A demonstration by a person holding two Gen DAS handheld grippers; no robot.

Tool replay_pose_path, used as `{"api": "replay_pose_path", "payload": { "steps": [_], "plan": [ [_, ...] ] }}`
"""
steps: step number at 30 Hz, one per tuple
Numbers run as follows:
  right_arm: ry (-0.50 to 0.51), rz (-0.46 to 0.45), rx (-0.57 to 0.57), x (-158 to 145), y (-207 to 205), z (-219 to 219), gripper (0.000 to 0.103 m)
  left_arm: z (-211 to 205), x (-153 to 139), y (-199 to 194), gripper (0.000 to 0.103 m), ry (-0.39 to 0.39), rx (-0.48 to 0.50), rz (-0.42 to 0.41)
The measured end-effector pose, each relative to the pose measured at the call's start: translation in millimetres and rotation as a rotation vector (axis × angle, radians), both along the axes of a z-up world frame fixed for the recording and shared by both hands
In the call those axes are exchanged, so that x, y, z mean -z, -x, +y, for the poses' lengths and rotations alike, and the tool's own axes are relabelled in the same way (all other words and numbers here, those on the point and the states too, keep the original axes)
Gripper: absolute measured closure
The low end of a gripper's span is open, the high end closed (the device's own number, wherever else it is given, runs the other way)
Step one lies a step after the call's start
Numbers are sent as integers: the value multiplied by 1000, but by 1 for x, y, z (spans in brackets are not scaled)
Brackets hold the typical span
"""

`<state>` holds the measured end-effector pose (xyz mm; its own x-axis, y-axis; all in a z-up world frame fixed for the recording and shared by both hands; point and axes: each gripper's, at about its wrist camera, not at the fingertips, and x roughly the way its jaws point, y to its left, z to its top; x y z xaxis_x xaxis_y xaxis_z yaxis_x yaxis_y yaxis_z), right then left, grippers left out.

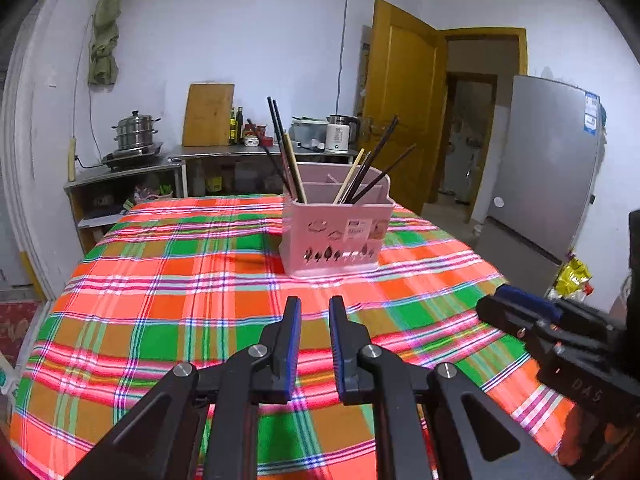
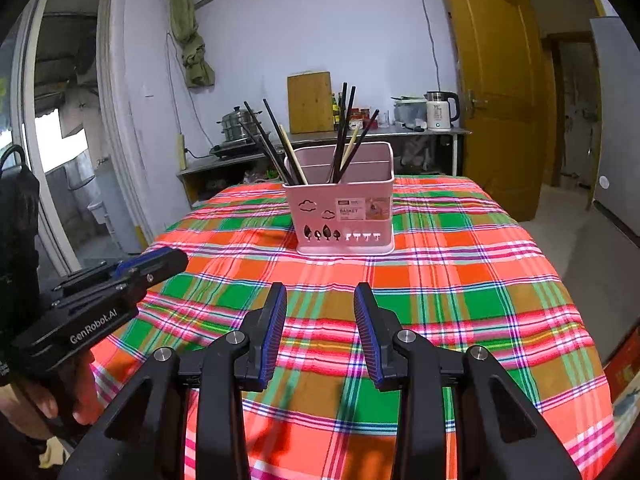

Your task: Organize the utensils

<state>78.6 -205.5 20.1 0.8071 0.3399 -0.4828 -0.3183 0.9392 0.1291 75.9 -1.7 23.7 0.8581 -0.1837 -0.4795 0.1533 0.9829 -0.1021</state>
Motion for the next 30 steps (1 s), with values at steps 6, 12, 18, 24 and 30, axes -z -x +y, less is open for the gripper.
{"api": "replay_pose_path", "payload": {
  "steps": [6, 12, 18, 24, 30],
  "plan": [
    [-17, -16, 11, 5, 6, -6, 67, 1, 12, 8, 90, -5, -2, -20],
    [-1, -15, 7, 9, 10, -3, 67, -4, 15, 10, 90, -3, 1, -18],
    [-10, -11, 14, 8, 12, -6, 67, -6, 13, 12, 90, -8, 3, -23],
    [-6, -12, 16, 8, 13, -7, 67, -5, 12, 13, 90, -2, -3, -24],
    [-3, -16, 20, 7, 14, -8, 67, -4, 11, 15, 90, -1, -11, -27]
  ]
}}
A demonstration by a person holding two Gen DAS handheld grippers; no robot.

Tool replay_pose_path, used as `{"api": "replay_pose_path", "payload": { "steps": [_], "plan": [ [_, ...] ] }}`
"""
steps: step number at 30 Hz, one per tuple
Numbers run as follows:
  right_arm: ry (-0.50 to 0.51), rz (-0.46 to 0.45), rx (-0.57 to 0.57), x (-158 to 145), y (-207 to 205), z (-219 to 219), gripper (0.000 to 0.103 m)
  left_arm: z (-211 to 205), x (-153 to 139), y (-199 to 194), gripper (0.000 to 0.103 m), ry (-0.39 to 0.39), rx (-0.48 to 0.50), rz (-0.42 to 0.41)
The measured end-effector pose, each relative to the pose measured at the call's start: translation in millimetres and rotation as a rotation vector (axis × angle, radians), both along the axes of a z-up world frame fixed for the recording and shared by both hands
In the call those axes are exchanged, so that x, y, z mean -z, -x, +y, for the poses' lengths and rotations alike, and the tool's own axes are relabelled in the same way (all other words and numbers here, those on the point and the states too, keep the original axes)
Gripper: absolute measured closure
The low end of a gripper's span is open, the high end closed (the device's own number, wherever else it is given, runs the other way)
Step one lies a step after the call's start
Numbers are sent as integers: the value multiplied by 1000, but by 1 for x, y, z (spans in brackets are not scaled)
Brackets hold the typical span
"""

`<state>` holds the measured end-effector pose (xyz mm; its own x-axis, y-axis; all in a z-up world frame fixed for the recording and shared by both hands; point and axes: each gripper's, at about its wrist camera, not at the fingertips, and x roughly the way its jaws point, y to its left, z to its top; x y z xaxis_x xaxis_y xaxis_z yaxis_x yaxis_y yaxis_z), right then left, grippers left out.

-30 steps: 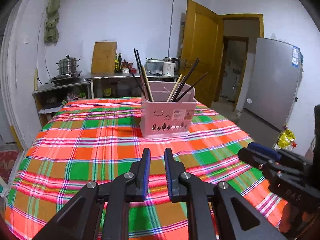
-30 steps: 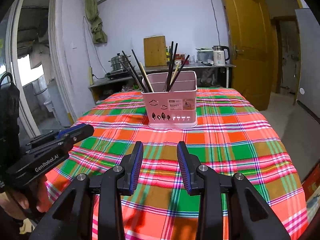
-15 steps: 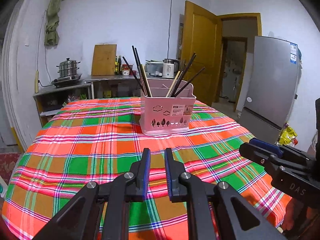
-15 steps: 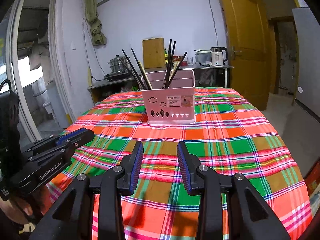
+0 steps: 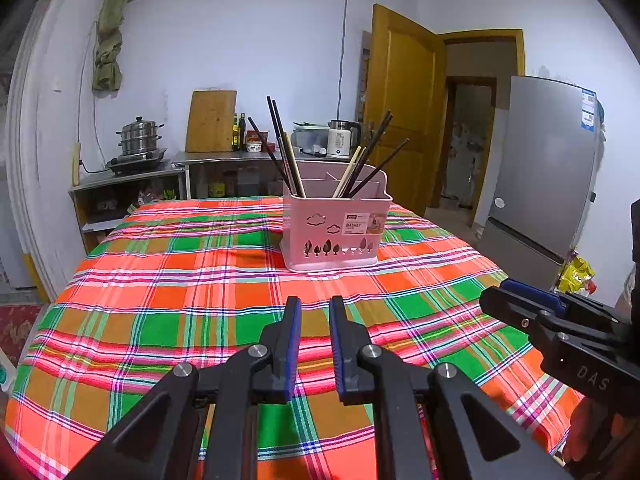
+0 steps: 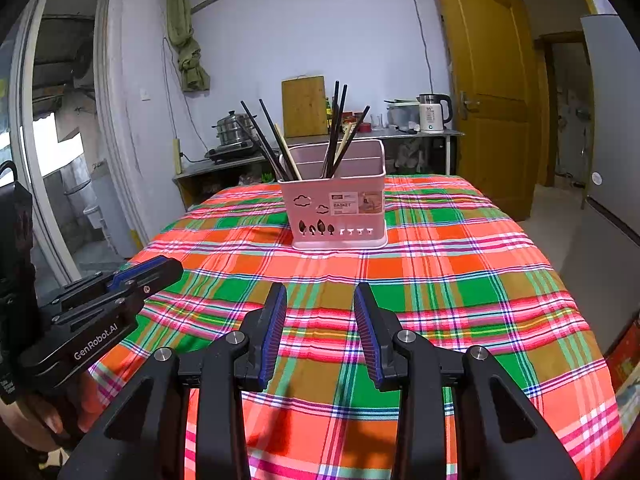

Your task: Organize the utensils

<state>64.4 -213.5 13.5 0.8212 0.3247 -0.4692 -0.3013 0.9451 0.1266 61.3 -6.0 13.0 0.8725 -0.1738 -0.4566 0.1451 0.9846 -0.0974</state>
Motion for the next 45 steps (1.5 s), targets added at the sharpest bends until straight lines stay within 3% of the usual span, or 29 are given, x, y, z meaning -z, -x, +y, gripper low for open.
{"api": "replay_pose_path", "payload": {
  "steps": [45],
  "plan": [
    [5, 3, 6, -5, -2, -1, 67, -7, -4, 2, 90, -21, 21, 7]
  ]
}}
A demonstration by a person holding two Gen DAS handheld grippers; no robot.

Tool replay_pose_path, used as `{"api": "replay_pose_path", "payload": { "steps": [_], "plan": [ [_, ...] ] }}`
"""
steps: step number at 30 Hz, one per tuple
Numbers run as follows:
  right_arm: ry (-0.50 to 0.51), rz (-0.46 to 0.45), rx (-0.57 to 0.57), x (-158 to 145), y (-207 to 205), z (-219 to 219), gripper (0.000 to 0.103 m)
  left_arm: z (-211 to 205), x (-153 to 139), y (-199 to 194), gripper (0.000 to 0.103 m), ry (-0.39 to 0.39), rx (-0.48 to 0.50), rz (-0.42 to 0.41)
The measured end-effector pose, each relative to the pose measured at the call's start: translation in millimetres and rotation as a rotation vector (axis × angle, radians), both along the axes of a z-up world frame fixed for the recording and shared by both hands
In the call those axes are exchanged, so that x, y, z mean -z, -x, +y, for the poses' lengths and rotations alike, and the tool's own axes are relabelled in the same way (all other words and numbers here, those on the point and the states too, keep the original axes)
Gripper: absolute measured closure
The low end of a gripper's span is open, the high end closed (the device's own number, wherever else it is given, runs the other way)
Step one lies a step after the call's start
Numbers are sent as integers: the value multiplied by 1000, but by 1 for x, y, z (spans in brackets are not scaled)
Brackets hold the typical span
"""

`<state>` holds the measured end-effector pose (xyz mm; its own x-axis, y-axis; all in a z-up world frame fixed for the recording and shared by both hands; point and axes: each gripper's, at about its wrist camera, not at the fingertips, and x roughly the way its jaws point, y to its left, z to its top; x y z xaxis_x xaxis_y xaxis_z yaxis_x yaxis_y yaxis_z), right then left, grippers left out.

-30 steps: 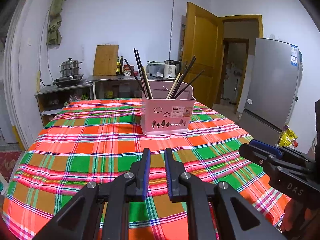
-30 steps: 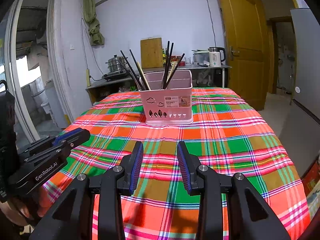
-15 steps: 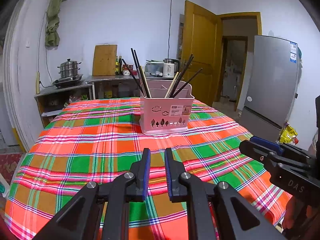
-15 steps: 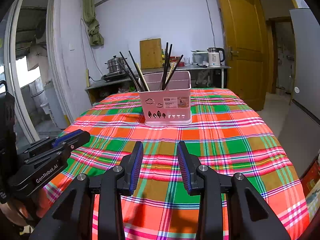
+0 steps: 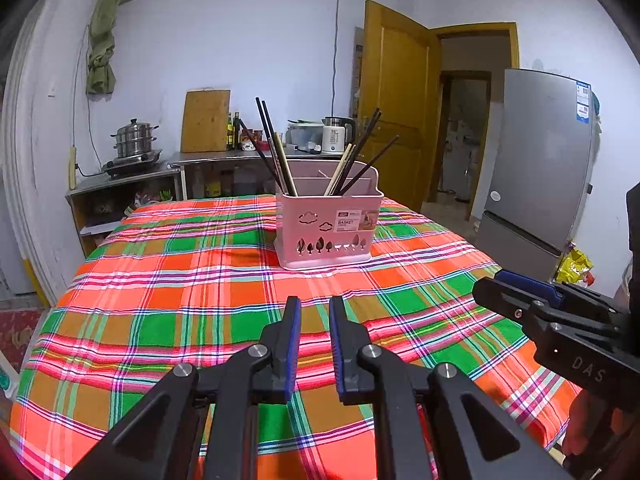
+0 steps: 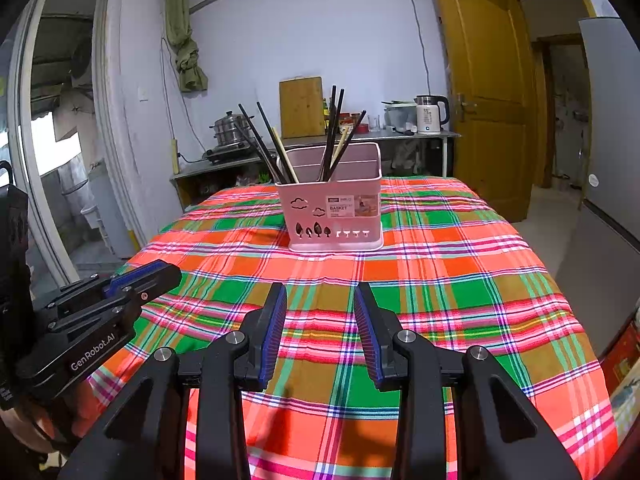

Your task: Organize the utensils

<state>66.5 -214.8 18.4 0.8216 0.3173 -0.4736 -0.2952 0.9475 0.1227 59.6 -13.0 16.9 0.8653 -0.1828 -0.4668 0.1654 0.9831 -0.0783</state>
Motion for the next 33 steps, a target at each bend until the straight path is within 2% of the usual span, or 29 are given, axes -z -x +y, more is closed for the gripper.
{"api": "replay_pose_path", "payload": {
  "steps": [33],
  "plan": [
    [10, 8, 0, 1, 2, 1, 67, -5, 1, 6, 90, -29, 8, -16]
  ]
}}
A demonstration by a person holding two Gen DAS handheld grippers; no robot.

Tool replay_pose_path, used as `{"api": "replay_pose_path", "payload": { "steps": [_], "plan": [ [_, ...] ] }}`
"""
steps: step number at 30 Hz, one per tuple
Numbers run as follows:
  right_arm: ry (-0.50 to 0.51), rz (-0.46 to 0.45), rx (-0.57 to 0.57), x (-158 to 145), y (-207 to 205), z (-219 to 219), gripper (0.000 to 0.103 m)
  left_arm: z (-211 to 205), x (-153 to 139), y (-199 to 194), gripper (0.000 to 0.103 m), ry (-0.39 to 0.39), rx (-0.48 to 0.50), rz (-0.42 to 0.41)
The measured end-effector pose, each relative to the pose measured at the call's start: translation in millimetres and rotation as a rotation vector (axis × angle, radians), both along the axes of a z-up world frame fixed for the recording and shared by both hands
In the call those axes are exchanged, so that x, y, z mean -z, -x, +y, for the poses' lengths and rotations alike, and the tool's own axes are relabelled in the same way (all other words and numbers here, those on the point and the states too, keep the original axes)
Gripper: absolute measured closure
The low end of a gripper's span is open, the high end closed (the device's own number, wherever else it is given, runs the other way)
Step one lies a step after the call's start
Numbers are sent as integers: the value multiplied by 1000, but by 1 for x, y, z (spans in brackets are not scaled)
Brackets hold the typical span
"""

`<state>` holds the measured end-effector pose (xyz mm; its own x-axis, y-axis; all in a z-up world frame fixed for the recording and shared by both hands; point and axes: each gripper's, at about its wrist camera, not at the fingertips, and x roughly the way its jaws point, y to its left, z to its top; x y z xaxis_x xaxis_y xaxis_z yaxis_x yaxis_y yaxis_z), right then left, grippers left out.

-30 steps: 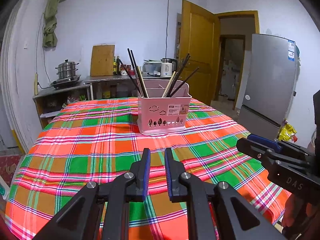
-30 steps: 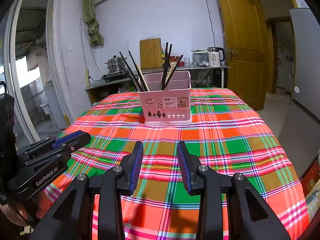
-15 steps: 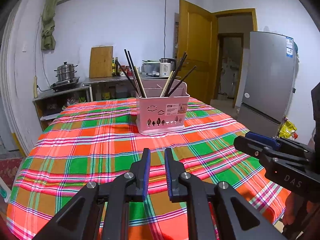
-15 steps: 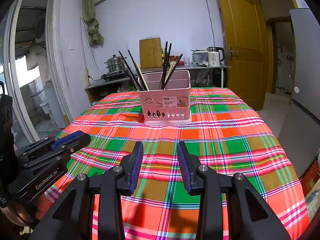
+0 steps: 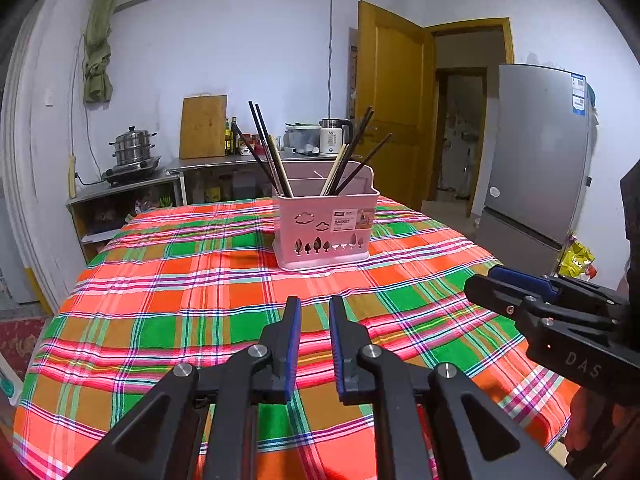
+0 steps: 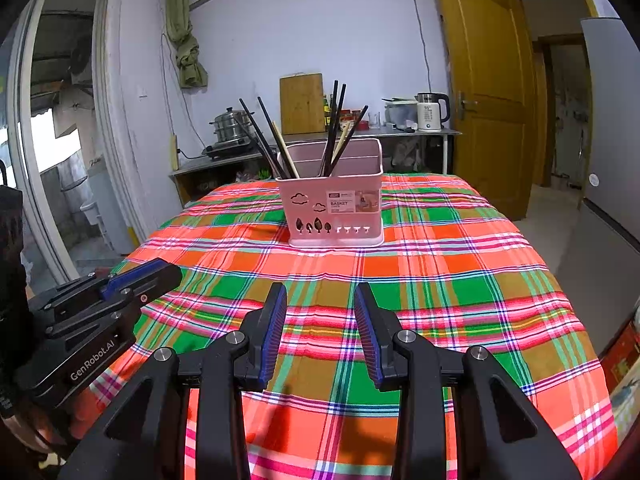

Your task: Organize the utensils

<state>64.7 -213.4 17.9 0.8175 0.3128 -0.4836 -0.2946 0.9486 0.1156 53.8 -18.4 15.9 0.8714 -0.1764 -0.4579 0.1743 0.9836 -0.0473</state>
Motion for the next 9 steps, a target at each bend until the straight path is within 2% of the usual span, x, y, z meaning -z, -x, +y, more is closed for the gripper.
{"api": "replay_pose_path", "payload": {
  "steps": [9],
  "plan": [
    [0, 0, -1, 0, -1, 0, 67, 0, 0, 0, 90, -7, -5, -6]
  ]
}}
